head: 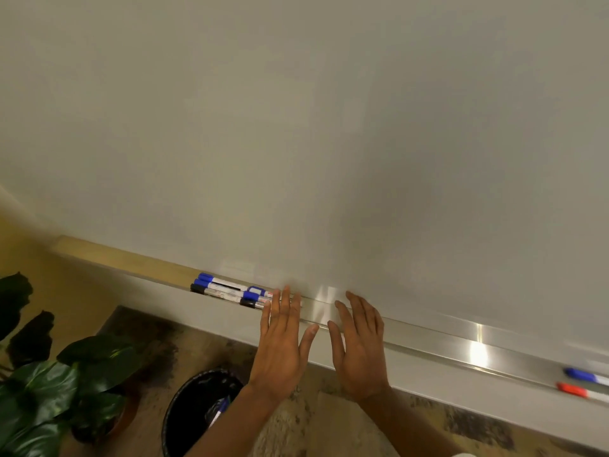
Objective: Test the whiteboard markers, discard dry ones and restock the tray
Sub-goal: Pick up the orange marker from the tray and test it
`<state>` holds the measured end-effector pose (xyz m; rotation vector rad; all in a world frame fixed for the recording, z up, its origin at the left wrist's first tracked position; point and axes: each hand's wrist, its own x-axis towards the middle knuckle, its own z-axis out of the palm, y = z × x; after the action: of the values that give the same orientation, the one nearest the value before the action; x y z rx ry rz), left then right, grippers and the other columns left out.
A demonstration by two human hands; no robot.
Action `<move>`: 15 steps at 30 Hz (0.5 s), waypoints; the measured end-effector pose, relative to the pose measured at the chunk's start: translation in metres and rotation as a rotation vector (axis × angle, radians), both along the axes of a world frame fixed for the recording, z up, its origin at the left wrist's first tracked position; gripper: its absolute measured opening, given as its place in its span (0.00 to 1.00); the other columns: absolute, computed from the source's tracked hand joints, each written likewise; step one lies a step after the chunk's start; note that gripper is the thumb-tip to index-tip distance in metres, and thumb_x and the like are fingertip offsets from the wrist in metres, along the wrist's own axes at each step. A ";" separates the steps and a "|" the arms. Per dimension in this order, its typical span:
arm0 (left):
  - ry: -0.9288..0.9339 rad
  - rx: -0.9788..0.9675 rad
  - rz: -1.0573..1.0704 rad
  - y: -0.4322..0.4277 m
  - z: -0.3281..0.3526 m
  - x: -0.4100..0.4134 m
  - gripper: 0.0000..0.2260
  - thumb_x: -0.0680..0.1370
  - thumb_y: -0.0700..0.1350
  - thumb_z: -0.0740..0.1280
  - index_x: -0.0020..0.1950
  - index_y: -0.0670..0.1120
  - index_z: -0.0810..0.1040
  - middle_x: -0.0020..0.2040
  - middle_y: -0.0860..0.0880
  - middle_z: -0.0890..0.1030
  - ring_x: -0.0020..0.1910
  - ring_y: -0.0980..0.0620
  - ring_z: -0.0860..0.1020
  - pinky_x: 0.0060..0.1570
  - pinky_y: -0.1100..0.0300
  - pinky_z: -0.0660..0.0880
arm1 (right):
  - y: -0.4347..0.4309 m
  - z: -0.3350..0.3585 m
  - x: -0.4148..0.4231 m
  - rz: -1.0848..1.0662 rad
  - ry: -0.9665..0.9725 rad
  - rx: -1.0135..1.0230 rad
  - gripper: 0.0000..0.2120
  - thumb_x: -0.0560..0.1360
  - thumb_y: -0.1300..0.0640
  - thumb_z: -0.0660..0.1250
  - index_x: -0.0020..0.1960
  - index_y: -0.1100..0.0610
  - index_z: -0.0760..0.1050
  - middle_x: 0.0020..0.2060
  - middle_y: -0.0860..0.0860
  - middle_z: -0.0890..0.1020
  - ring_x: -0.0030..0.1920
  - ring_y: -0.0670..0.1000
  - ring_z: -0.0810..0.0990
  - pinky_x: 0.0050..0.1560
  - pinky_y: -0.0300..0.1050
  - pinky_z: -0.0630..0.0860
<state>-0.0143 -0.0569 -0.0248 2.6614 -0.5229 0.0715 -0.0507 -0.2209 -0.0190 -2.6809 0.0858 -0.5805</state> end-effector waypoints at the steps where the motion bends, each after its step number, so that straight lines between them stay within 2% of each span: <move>1: 0.003 0.004 0.006 -0.008 0.004 -0.006 0.33 0.85 0.66 0.43 0.84 0.49 0.42 0.84 0.50 0.39 0.83 0.50 0.38 0.81 0.51 0.37 | -0.007 0.002 -0.006 -0.010 -0.008 0.004 0.19 0.81 0.50 0.59 0.69 0.56 0.73 0.71 0.55 0.71 0.73 0.56 0.66 0.72 0.57 0.63; 3: 0.006 -0.003 0.016 -0.024 0.012 -0.017 0.34 0.83 0.68 0.40 0.83 0.51 0.34 0.83 0.53 0.33 0.81 0.52 0.34 0.80 0.51 0.36 | -0.020 0.006 -0.018 -0.035 -0.007 -0.001 0.20 0.81 0.49 0.60 0.71 0.55 0.71 0.74 0.54 0.68 0.75 0.55 0.63 0.74 0.56 0.60; 6: 0.008 0.005 -0.006 -0.049 0.023 -0.035 0.35 0.82 0.69 0.39 0.81 0.53 0.29 0.81 0.53 0.29 0.81 0.52 0.31 0.79 0.50 0.36 | -0.041 0.014 -0.037 -0.059 0.048 -0.038 0.26 0.82 0.43 0.53 0.76 0.54 0.63 0.78 0.55 0.59 0.78 0.55 0.54 0.77 0.57 0.52; 10: -0.005 0.073 -0.049 -0.082 0.023 -0.049 0.36 0.81 0.70 0.37 0.82 0.51 0.31 0.82 0.50 0.31 0.81 0.49 0.33 0.80 0.47 0.37 | -0.078 0.018 -0.061 -0.118 0.151 -0.113 0.33 0.81 0.36 0.49 0.79 0.54 0.53 0.80 0.55 0.48 0.79 0.56 0.47 0.77 0.58 0.47; 12: -0.009 0.097 -0.075 -0.098 0.023 -0.056 0.37 0.81 0.70 0.37 0.82 0.50 0.34 0.83 0.49 0.32 0.82 0.48 0.34 0.79 0.47 0.38 | -0.098 0.017 -0.074 -0.153 0.185 -0.150 0.35 0.80 0.35 0.51 0.80 0.54 0.52 0.80 0.55 0.47 0.79 0.57 0.46 0.77 0.58 0.47; 15: -0.015 0.118 -0.131 -0.125 0.024 -0.068 0.37 0.81 0.70 0.36 0.83 0.50 0.35 0.83 0.48 0.32 0.82 0.48 0.33 0.78 0.46 0.39 | -0.126 0.018 -0.094 -0.194 0.220 -0.177 0.34 0.81 0.35 0.47 0.79 0.55 0.54 0.80 0.56 0.47 0.79 0.58 0.46 0.77 0.59 0.47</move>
<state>-0.0825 -0.1818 -0.0009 2.7345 -0.7263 0.0220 -0.1447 -0.3465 -0.0009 -2.9218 0.3747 -0.3609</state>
